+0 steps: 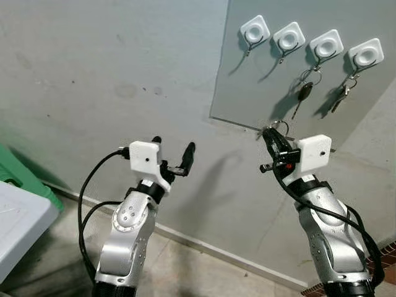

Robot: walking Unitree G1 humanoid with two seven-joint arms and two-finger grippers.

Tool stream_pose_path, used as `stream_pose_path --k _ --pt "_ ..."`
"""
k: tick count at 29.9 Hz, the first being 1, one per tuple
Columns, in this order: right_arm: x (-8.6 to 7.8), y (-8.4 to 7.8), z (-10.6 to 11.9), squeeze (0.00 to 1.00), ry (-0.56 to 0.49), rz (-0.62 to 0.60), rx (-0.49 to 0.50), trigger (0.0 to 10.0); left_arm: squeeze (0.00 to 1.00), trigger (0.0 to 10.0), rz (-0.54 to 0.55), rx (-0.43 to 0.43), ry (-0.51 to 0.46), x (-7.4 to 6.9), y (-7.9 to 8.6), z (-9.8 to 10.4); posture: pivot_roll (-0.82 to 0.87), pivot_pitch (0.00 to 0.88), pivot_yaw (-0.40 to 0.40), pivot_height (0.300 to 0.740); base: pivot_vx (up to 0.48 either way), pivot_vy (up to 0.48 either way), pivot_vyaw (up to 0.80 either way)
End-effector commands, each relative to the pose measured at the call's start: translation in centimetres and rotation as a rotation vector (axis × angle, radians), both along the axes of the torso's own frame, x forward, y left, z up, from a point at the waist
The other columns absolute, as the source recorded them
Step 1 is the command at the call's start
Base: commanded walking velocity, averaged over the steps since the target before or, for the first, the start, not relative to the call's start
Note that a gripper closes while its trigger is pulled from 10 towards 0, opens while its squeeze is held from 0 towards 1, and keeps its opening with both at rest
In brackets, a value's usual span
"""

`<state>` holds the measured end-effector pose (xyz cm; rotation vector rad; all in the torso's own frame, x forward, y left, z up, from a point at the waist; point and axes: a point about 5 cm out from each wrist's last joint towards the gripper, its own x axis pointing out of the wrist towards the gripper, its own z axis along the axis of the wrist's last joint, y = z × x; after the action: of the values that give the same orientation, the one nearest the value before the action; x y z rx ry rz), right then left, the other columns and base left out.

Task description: Hang keys on a hook

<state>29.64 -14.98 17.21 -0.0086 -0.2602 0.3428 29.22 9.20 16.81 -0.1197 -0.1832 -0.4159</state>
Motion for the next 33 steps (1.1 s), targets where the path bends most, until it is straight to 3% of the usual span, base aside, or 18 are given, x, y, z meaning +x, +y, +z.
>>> stream_pose_path --k 1,9,19,33 --pt "0.5 0.2 0.8 0.00 -0.019 0.034 -0.003 10.0 0.00 10.0 -0.061 0.019 -0.035 0.3 -1.2 1.1 -0.02 0.117 -0.096 0.740 0.000 0.000 0.00" --pt "2.1 1.0 3.3 0.00 -0.097 0.058 0.014 10.0 0.00 10.0 -0.138 0.036 -0.076 0.2 -2.3 2.6 -0.03 0.129 -0.086 0.740 0.000 0.000 0.00" --pt "2.9 0.9 4.1 0.00 -0.132 0.048 0.004 10.0 0.00 10.0 -0.181 0.035 -0.106 -0.1 -3.0 3.9 -0.02 0.127 -0.088 0.740 0.000 0.000 0.00" --pt "0.9 0.2 4.3 0.00 -0.211 0.034 0.012 10.0 0.00 10.0 -0.262 0.041 -0.140 -0.9 -3.9 5.1 -0.04 0.120 -0.065 0.740 0.000 0.000 0.00"
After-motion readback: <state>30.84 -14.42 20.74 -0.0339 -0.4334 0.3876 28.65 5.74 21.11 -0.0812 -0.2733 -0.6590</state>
